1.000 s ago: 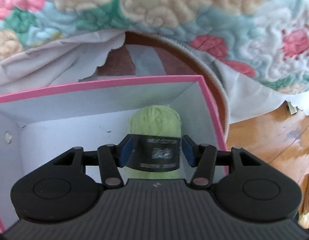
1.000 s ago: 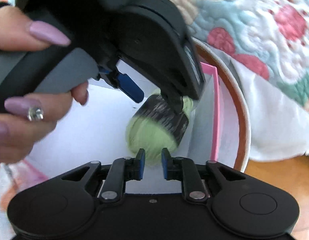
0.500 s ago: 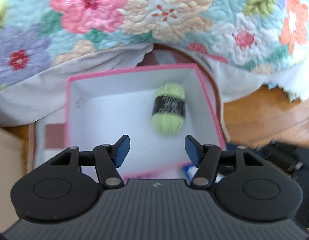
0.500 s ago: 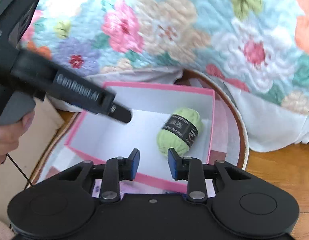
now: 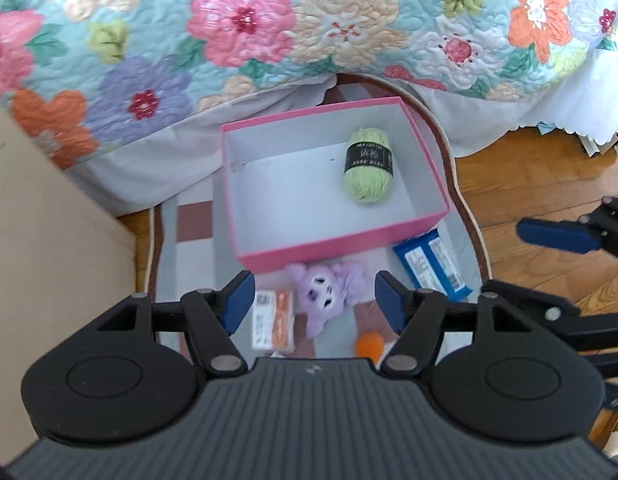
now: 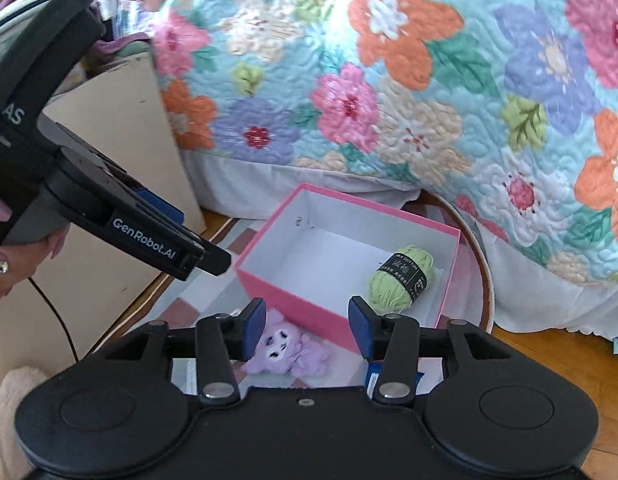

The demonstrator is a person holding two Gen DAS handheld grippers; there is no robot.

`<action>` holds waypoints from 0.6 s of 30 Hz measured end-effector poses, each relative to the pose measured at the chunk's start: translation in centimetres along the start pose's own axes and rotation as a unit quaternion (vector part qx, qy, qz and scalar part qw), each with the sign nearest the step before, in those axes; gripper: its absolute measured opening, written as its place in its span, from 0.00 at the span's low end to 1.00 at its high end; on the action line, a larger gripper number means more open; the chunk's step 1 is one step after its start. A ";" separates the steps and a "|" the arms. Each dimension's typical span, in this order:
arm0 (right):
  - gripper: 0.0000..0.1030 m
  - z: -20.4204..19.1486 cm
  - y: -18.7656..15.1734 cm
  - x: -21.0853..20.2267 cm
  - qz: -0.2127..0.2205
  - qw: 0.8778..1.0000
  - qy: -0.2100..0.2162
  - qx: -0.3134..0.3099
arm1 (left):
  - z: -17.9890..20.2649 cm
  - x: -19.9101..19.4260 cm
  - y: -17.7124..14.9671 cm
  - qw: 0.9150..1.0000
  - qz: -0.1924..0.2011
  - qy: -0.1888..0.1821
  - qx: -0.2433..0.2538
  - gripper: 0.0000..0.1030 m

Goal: Organize objects
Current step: 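Open the right gripper to release the yarn and withdraw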

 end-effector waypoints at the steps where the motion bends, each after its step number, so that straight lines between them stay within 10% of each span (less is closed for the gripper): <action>1: 0.54 -0.3 -0.2 -0.5 -0.001 1.000 0.002 -0.002 | 0.0 -0.7 -0.6 1.000 0.001 -0.001 -0.001 0.65; 18: 0.71 -5.5 -8.4 -2.7 -0.062 0.994 0.030 -0.085 | 1.3 -3.2 -12.0 0.999 -0.043 -0.019 -0.002 0.72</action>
Point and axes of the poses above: each gripper's, at about its wrist camera, not at the fingertips, and x roughly the way its jaws point, z to its right, y to its top, the point moved 10 cm from there along x, roughly the way its jaws point, and after that the axes turned 1 degree about -x, right-handed, at the moved point
